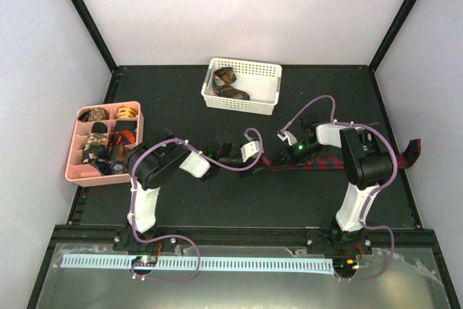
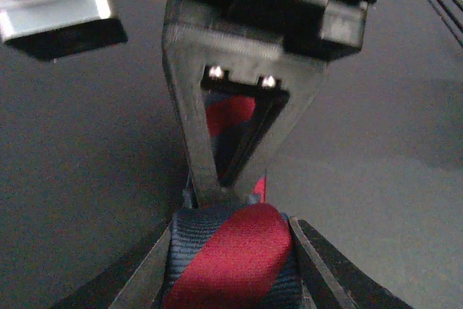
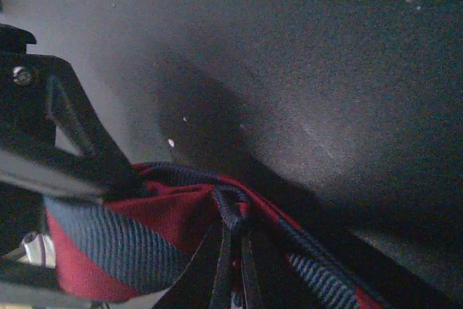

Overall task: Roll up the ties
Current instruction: Roll the tie at the center of the board.

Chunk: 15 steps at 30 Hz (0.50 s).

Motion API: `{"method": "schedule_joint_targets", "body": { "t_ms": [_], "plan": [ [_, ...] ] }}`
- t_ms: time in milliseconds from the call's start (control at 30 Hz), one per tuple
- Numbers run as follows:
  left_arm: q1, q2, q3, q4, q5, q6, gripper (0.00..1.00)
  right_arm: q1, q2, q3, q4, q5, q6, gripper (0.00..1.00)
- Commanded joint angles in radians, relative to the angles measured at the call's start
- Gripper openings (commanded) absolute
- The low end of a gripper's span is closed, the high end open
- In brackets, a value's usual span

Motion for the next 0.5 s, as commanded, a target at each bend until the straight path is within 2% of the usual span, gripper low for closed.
{"method": "schedule_joint_targets", "body": {
  "t_ms": [0, 267, 467],
  "plan": [
    [-0.024, 0.01, 0.072, -0.004, 0.052, 0.015, 0.41, 0.014, 0.021, -0.026, 0.014, 0.095, -0.001, 0.02],
    [-0.029, 0.116, 0.164, -0.061, 0.027, 0.042, 0.42, 0.014, 0.026, -0.027, 0.015, 0.072, -0.003, 0.02],
    [-0.029, 0.123, 0.174, -0.169, 0.014, 0.114, 0.39, 0.012, 0.024, -0.013, -0.007, 0.085, -0.019, 0.02]
  ]
}}
